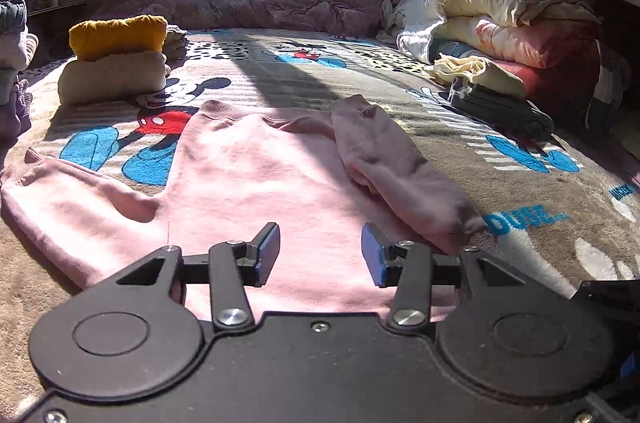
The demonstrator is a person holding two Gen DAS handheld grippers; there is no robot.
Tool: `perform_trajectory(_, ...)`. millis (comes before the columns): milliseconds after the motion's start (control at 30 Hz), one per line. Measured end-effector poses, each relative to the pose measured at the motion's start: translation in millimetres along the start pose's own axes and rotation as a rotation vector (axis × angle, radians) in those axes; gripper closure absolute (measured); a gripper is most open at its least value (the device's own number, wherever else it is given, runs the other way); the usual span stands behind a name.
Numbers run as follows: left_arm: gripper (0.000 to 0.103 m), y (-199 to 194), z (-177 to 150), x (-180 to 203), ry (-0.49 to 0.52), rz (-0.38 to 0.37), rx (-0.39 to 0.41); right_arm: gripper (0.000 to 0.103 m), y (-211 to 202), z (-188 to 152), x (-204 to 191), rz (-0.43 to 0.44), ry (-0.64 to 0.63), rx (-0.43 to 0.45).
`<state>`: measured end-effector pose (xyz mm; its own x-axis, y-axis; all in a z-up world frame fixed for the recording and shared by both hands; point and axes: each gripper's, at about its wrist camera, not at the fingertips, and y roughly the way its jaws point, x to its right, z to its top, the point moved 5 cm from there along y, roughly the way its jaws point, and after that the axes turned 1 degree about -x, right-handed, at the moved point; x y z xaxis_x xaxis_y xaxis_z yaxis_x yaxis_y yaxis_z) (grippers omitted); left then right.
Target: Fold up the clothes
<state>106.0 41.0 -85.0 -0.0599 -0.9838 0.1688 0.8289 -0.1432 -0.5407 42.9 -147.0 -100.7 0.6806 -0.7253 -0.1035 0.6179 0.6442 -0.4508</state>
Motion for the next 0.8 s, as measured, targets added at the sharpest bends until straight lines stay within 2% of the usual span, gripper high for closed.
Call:
perform_trajectory(67, 0.059, -7, 1, -25, -0.088, 0.031, -0.002, 0.056, -1, -1, -4, -0.018, 0.002, -0.006)
perform_trajectory(200, 0.059, -23, 11, -70, -0.300, 0.081, 0.063, 0.056, -1, 1, -10, -0.056, 0.024, -0.012)
perform_trajectory(267, 0.059, -27, 10, -92, -0.393, 0.120, 0.074, 0.052, -4, 4, -10, -0.068, 0.045, 0.001)
perform_trajectory(433, 0.059, -27, -4, -135, -0.622, 0.154, 0.064, 0.040, -8, 6, -3, -0.049, 0.194, 0.040)
perform_trajectory(500, 0.059, -26, -11, -151, -0.713, 0.160, 0.055, 0.040, -5, 6, -1, -0.044, 0.239, 0.046)
perform_trajectory(633, 0.059, -36, -16, -171, -0.783, 0.128, 0.062, 0.040, 1, 7, 2, -0.056, 0.279, 0.054)
perform_trajectory(700, 0.059, -39, -13, -166, -0.767, 0.134, 0.073, 0.040, 3, 8, 3, -0.077, 0.277, 0.061)
perform_trajectory(800, 0.058, -44, -6, -157, -0.734, 0.149, 0.091, 0.040, 2, 13, 6, -0.157, 0.217, 0.088)
